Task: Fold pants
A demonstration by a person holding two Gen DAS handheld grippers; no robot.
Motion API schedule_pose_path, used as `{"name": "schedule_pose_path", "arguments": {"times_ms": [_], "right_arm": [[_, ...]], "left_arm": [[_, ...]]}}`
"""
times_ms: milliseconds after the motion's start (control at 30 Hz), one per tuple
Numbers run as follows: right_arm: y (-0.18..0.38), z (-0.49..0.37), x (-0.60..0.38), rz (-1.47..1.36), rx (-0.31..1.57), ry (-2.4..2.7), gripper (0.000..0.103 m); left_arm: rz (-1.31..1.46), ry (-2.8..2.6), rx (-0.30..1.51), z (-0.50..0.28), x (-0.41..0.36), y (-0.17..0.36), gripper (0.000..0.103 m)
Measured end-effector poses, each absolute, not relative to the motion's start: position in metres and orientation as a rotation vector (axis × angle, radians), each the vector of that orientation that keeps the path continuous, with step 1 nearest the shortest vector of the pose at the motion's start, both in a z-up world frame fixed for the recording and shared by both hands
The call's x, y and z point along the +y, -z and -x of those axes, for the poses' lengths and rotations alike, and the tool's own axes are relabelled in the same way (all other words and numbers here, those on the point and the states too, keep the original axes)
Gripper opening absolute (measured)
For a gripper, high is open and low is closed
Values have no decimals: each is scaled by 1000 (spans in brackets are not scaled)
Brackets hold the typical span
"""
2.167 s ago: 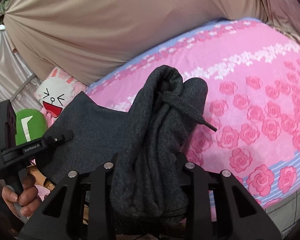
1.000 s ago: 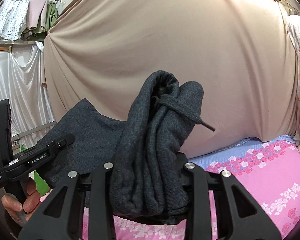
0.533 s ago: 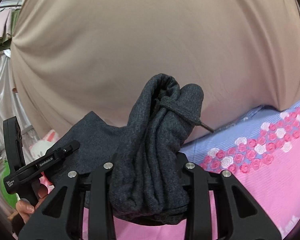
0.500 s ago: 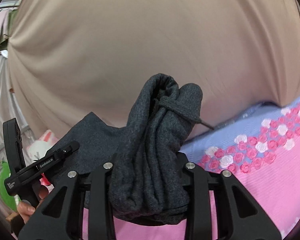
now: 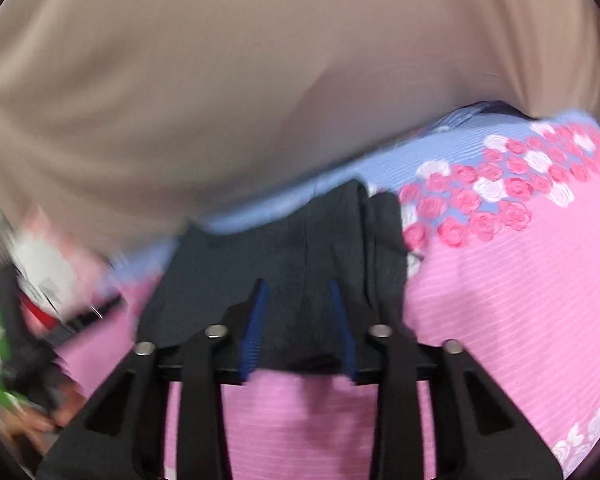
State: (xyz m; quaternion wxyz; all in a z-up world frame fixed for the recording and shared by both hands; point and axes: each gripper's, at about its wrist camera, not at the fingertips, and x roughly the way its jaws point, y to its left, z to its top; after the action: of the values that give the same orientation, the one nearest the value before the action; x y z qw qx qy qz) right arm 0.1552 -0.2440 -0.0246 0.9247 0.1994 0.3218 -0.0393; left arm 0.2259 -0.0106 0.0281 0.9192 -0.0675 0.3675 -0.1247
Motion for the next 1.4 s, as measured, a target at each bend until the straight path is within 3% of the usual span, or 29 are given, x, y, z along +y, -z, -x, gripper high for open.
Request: {"name": "schedule_pose_path", "arguments": {"times_ms": [67,133,167,333,433,467,567,600,867,1000,1400], "right_arm": [[30,-152,-246,-396,647,113,0],[17,-135,-248,-437,622,97,0],[13,-123,-247,-430,604,102,6],[-4,-69,-227,-339,541,133,7],[-3,-35,-221,-370,528,139,9],[-2,-33,-219,-372,529,143,11],[-2,-6,-210,-358,530,166,35],[-1,-2,-209,-349,530,175,37],[20,33,-185,-262,571,191,41],[29,35,-177,-243,606,174,54],[37,26,-182,-255,666,210,59]], "left_arm": [[45,225,848,-242,-30,0,74],[13,207,860,-246,-33,11,74],[17,186,821,-235,-29,4,73],[-22,130,660,-170,-16,-40,74],[-55,96,598,-133,-13,-56,83],[-44,96,588,-119,-10,-60,85],[9,105,586,-89,1,-63,87],[22,102,591,-80,4,-63,87],[-42,32,584,-44,1,-36,87],[-56,34,633,-46,-2,-18,87],[-41,37,729,-55,0,7,87]]}}
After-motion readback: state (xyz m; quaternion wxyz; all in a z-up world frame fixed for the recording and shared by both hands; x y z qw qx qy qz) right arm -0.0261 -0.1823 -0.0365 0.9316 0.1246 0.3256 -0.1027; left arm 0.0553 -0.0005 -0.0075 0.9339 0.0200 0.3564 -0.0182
